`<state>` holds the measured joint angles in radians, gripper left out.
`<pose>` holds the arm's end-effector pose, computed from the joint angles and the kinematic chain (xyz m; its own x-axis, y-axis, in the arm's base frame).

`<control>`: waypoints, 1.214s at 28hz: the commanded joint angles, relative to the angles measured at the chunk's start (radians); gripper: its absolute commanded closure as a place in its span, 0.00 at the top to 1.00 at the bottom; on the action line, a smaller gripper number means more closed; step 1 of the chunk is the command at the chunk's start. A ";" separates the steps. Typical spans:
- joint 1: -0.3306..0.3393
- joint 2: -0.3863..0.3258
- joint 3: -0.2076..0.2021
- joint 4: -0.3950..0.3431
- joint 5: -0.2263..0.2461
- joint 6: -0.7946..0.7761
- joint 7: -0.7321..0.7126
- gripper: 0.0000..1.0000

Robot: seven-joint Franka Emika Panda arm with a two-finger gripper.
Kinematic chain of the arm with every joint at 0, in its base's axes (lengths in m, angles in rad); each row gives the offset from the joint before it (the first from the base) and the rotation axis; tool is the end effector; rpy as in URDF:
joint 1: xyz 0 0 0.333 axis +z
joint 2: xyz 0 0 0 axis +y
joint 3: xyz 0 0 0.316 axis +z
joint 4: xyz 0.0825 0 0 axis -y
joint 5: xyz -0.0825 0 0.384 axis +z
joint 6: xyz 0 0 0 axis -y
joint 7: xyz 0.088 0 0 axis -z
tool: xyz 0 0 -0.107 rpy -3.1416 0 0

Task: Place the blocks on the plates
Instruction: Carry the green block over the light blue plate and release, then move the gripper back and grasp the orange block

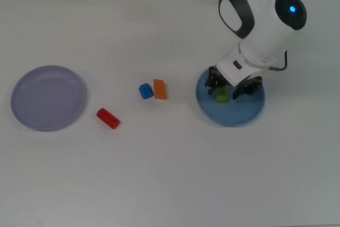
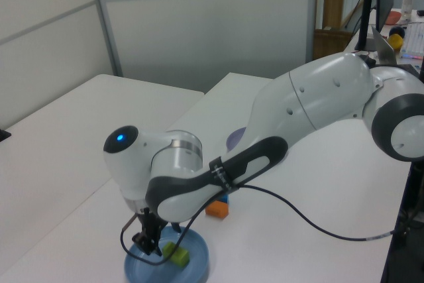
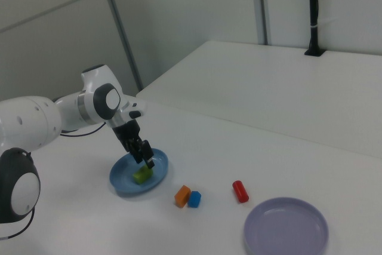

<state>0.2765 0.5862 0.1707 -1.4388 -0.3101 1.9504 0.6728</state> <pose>0.6537 0.2672 0.3486 0.9911 -0.1198 0.0580 -0.1287 -0.9734 0.1896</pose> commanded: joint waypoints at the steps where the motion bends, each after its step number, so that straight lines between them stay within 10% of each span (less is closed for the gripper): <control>1: -0.025 -0.086 -0.013 -0.025 0.000 -0.060 0.004 1.00; 15: -0.195 -0.088 -0.013 -0.028 0.037 -0.234 -0.593 1.00; 34: -0.206 -0.017 -0.025 -0.043 0.011 -0.228 -0.611 0.90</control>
<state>0.0659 0.5751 0.1581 -1.4736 -0.2921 1.7359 0.0818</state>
